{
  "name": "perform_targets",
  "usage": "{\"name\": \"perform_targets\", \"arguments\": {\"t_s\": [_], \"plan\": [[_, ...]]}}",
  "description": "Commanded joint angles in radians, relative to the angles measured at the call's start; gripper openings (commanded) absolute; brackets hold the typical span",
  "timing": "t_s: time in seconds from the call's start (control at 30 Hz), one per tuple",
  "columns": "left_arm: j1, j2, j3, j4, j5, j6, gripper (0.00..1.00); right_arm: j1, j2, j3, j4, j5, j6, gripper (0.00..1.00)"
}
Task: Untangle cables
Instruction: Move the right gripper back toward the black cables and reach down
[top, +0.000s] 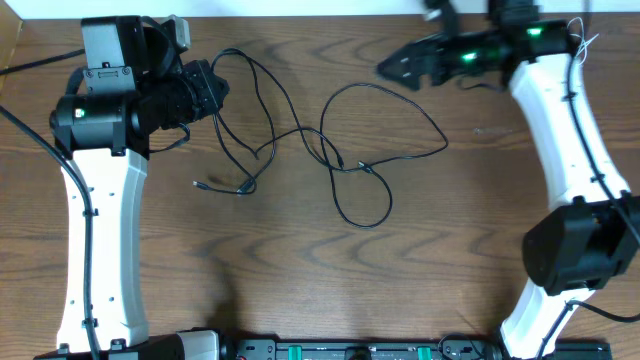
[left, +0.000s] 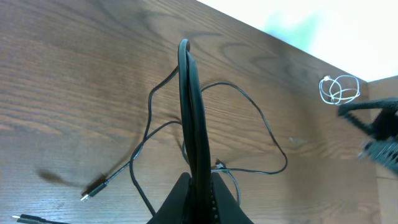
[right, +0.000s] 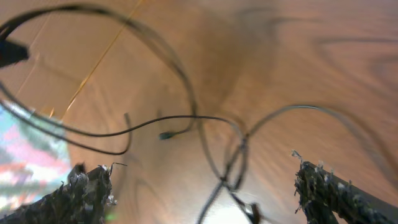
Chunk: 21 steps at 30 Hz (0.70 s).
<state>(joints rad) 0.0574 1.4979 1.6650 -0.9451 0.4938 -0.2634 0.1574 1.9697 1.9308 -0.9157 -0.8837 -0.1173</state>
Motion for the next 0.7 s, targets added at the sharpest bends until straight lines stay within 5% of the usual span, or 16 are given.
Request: {"name": "perform_targets", "arguments": {"t_s": [0.0, 0.67], "plan": [[0.005, -0.015, 0.022, -0.002, 0.019, -0.066, 0.08, 0.076, -0.026, 0.005, -0.001, 0.011, -0.019, 0.94], [0.005, -0.015, 0.023, 0.012, 0.049, -0.116, 0.08, 0.429, 0.035, 0.004, 0.147, 0.044, -0.057, 0.87]]}}
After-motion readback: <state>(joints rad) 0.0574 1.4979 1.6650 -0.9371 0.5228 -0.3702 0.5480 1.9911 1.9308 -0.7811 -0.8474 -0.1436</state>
